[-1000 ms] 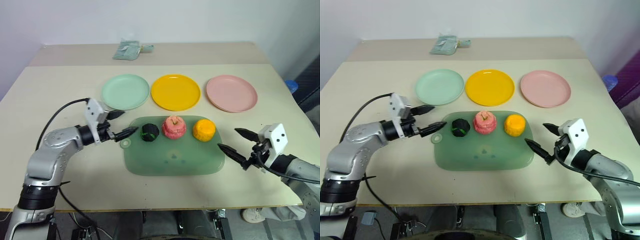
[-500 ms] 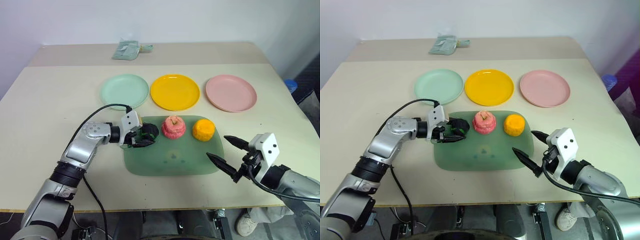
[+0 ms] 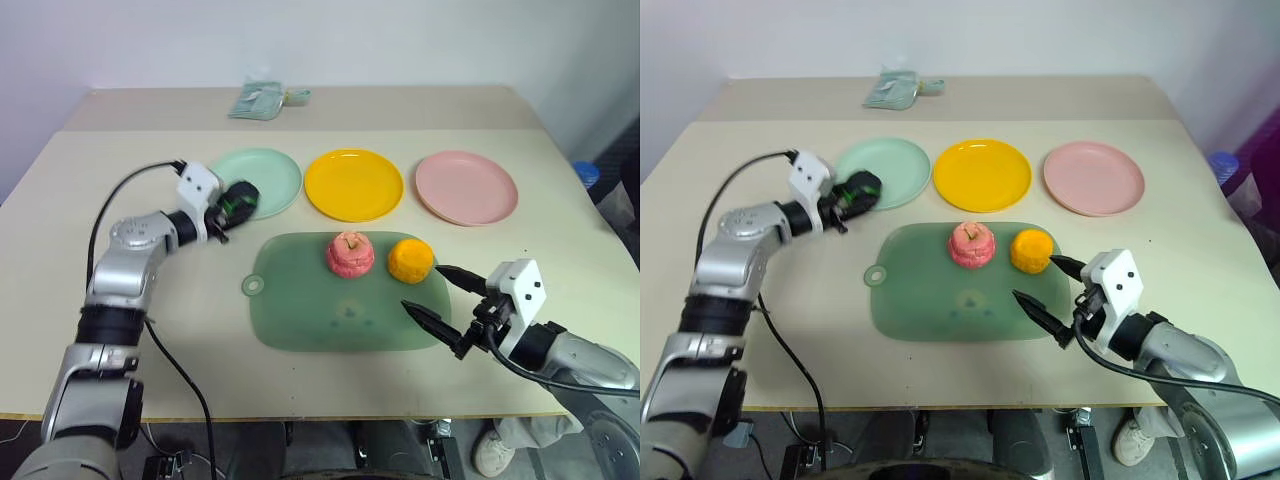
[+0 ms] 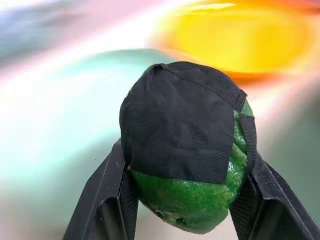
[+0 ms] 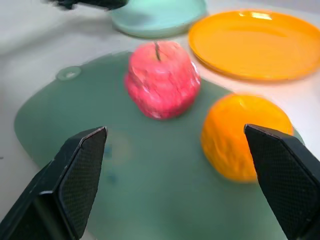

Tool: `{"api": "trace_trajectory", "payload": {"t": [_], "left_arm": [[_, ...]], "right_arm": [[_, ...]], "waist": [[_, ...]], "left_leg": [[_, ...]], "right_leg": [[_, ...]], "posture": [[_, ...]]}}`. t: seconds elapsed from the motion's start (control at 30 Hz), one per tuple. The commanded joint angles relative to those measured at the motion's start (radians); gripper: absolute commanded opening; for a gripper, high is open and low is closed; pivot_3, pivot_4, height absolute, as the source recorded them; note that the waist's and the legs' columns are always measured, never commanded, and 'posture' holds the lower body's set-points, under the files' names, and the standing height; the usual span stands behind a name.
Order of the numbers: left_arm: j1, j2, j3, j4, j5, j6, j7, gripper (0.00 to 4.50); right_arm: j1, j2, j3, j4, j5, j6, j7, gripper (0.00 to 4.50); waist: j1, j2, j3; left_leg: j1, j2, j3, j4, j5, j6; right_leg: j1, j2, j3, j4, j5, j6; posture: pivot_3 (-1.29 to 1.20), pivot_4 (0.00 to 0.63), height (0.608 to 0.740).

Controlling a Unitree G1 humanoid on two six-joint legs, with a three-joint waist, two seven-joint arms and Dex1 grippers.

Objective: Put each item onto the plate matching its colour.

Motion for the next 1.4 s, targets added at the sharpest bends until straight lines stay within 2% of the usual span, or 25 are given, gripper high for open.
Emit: {"api": "trace_trajectory", "payload": {"t": [0.03, 0.1, 0.2, 0.37, 0.5, 0.6, 0.77, 0.87, 1.03, 1.1, 1.2, 1.23, 1.4], "left_arm": [[-0.078, -0.048, 0.01, 0.1, 0.027, -0.037, 0.069, 2.42], [-0.114, -0.074, 0.005, 0.16, 0.036, -0.065, 0.079, 3.07], [-0.137, -0.072, -0.009, 0.224, 0.079, -0.123, 0.104, 4.47], [-0.109, -0.039, 0.039, 0.254, 0.089, -0.257, 0.152, 4.47], [0.022, -0.032, 0.074, 0.059, -0.042, -0.299, -0.049, 4.47], [0.204, 0.02, 0.024, -0.219, -0.167, -0.198, -0.284, 4.47], [0.441, 0.126, -0.042, -0.507, -0.226, -0.145, -0.478, 4.47], [0.516, 0.169, -0.049, -0.574, -0.235, -0.109, -0.509, 4.47], [0.573, 0.164, -0.031, -0.599, -0.246, -0.108, -0.504, 4.47], [0.58, 0.159, -0.027, -0.588, -0.242, -0.119, -0.504, 4.5], [0.586, 0.151, -0.026, -0.57, -0.239, -0.134, -0.507, 4.5], [0.588, 0.149, -0.026, -0.566, -0.238, -0.14, -0.507, 4.5], [0.609, 0.134, -0.031, -0.553, -0.227, -0.17, -0.502, 4.5]], "right_arm": [[-0.027, 0.007, 0.021, -0.013, 0.01, -0.002, -0.011, 4.5], [-0.053, 0.012, 0.036, -0.015, 0.016, 0.005, -0.023, 4.5], [-0.118, 0.021, 0.06, -0.026, 0.04, 0.048, -0.064, 4.5], [-0.337, 0.102, 0.226, 0.028, -0.077, 0.111, -0.215, 4.5], [-0.45, 0.184, 0.297, 0.131, -0.139, 0.142, -0.286, 4.5], [-0.493, 0.2, 0.339, 0.186, -0.155, 0.153, -0.263, 4.5], [-0.509, 0.198, 0.398, 0.26, -0.187, 0.152, -0.214, 4.5], [-0.507, 0.198, 0.408, 0.276, -0.193, 0.149, -0.187, 4.5], [-0.52, 0.207, 0.424, 0.319, -0.224, 0.134, -0.162, 4.5], [-0.525, 0.214, 0.423, 0.335, -0.233, 0.133, -0.159, 3.94], [-0.53, 0.22, 0.408, 0.327, -0.246, 0.114, -0.158, 2.8], [-0.532, 0.221, 0.402, 0.318, -0.249, 0.105, -0.158, 2.64], [-0.597, 0.228, 0.277, 0.294, -0.218, 0.103, -0.179, 2.63]], "waist": [[-0.002, 0.0, 0.0], [-0.006, 0.0, 0.0], [-0.017, 0.0, 0.0], [-0.031, 0.0, 0.0], [-0.033, 0.0, 0.0], [-0.031, 0.0, 0.0], [-0.032, 0.0, 0.0], [-0.033, 0.001, 0.0], [-0.036, 0.001, 0.0], [-0.037, 0.001, 0.0], [-0.037, 0.001, 0.0], [-0.037, 0.001, 0.0], [-0.037, 0.001, 0.001]], "left_leg": [[0.0, 0.0, 0.0, 0.0, 0.0, 0.0], [-0.001, 0.0, 0.0, 0.0, -0.001, 0.002], [-0.001, 0.001, 0.0, 0.0, -0.001, 0.001], [-0.001, 0.002, 0.0, -0.001, 0.0, 0.0], [-0.001, 0.003, 0.0, -0.002, 0.0, -0.001], [-0.003, 0.003, 0.001, -0.002, 0.002, -0.004], [-0.003, 0.004, 0.001, -0.003, 0.0, -0.001], [-0.001, 0.005, 0.001, -0.003, 0.0, -0.001], [-0.001, 0.004, 0.001, -0.003, 0.0, 0.0], [-0.001, 0.005, 0.001, -0.003, 0.0, 0.0], [-0.001, 0.005, 0.001, -0.003, 0.0, 0.0], [-0.001, 0.005, 0.001, -0.003, 0.0, 0.0], [-0.001, 0.005, 0.001, -0.003, 0.0, 0.0]], "right_leg": [[0.0, 0.0, 0.0, 0.0, 0.0, 0.0], [-0.001, 0.0, 0.0, 0.0, 0.0, 0.0], [-0.003, 0.0, 0.001, 0.0, 0.0, 0.0], [-0.005, 0.001, 0.002, 0.003, 0.0, 0.0], [-0.005, -0.001, 0.002, 0.002, 0.0, 0.0], [-0.007, -0.003, 0.002, 0.002, 0.0, 0.0], [-0.006, -0.003, 0.003, 0.002, 0.0, 0.0], [-0.005, -0.001, 0.003, 0.002, 0.0, -0.001], [-0.005, -0.001, 0.003, 0.002, 0.0, -0.001], [-0.005, -0.001, 0.003, 0.002, 0.0, -0.001], [-0.005, -0.001, 0.003, 0.002, 0.0, -0.001], [-0.005, -0.001, 0.003, 0.002, 0.0, -0.001], [-0.005, -0.001, 0.003, 0.002, 0.0, -0.001]], "posture": [[0.0, 0.15, 0.74], [0.0, 0.15, 0.74], [0.0, 0.15, 0.74], [0.0, 0.15, 0.74], [0.0, 0.15, 0.74], [0.0, 0.15, 0.74], [0.0, 0.15, 0.74], [0.0, 0.15, 0.74], [0.0, 0.15, 0.74], [0.0, 0.15, 0.74], [0.0, 0.15, 0.74], [0.0, 0.15, 0.74], [0.0, 0.15, 0.74]]}}
